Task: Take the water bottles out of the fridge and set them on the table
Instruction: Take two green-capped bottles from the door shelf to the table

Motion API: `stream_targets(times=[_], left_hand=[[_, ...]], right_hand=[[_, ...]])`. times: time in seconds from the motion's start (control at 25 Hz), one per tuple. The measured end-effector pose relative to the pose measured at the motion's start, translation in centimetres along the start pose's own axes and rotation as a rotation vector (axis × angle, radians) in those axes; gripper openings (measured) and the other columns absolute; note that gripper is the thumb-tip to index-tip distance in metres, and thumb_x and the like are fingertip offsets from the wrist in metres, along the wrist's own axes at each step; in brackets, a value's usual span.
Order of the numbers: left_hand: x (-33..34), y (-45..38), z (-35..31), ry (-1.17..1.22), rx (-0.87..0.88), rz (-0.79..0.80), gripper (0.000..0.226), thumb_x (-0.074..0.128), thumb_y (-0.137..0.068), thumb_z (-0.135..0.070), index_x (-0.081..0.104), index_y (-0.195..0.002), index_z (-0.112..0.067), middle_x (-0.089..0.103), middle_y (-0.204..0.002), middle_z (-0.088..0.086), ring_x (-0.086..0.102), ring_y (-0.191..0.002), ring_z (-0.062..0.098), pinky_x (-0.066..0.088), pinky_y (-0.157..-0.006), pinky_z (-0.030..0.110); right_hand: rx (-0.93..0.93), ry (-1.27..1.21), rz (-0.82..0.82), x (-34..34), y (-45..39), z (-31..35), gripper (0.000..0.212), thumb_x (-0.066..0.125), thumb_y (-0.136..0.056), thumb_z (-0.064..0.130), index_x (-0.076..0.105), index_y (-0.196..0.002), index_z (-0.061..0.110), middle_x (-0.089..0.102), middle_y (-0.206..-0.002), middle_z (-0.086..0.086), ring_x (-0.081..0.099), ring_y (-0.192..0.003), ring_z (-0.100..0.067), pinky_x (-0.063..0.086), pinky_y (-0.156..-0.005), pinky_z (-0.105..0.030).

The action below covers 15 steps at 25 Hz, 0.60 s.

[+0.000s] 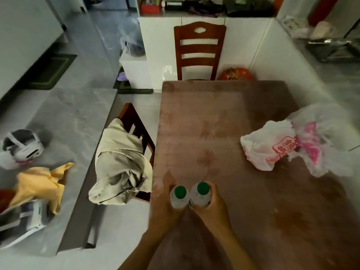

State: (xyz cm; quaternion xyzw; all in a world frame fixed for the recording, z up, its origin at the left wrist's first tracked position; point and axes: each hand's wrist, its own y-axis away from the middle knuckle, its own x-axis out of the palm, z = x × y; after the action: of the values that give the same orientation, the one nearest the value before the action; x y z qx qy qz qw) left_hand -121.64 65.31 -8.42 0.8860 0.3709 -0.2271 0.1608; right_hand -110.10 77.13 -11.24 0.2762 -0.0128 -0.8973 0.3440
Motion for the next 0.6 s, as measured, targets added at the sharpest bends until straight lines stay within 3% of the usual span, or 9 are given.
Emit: stream_targets(times=[0.08,0.16,0.28,0.6], left_hand=[[0.3,-0.7,0.6,-0.019,0.017,0.001,0.034,0.078,-0.078,-0.004,0.054,-0.090,-0.025,0.063,-0.085,-0.004,0.064,-0.080,0.002,0.052,-0.066,0.014],[0.6,-1.9,0.5,0.036,-0.062,-0.042,0.040,0.082,-0.075,-0.013,0.051,-0.092,-0.031,0.063,-0.090,0.001,0.064,-0.086,0.010,0.056,-0.074,0.023],[0.1,-2.0,0.7,0.018,0.016,0.019,0.052,0.087,-0.068,-0.028,0.048,-0.102,-0.030,0.061,-0.091,-0.007,0.063,-0.086,0.009,0.053,-0.070,0.016],[0.2,-1.6,0.7,0.014,0.039,0.024,0.056,0.085,-0.068,-0.033,0.044,-0.106,-0.032,0.063,-0.089,-0.008,0.063,-0.085,0.004,0.048,-0.066,0.010]], right_hand=[[0.004,0.014,0.044,0.1,-0.7,-0.7,0.069,0.088,-0.063,0.038,0.042,-0.113,0.051,0.063,-0.109,0.018,0.064,-0.099,-0.008,0.058,-0.081,-0.031],[-0.002,0.052,0.061,0.0,-0.9,-1.7,0.071,0.087,-0.063,0.041,0.042,-0.118,0.045,0.063,-0.110,0.016,0.064,-0.100,-0.008,0.059,-0.081,-0.034],[0.003,0.060,0.075,0.0,-1.2,-2.2,0.073,0.086,-0.063,0.042,0.040,-0.120,0.045,0.063,-0.110,0.016,0.064,-0.099,-0.007,0.059,-0.080,-0.034],[-0.014,0.059,0.056,0.5,-0.7,-2.3,0.074,0.088,-0.065,0.032,0.038,-0.116,0.052,0.059,-0.107,0.025,0.060,-0.097,0.000,0.048,-0.074,-0.008]])
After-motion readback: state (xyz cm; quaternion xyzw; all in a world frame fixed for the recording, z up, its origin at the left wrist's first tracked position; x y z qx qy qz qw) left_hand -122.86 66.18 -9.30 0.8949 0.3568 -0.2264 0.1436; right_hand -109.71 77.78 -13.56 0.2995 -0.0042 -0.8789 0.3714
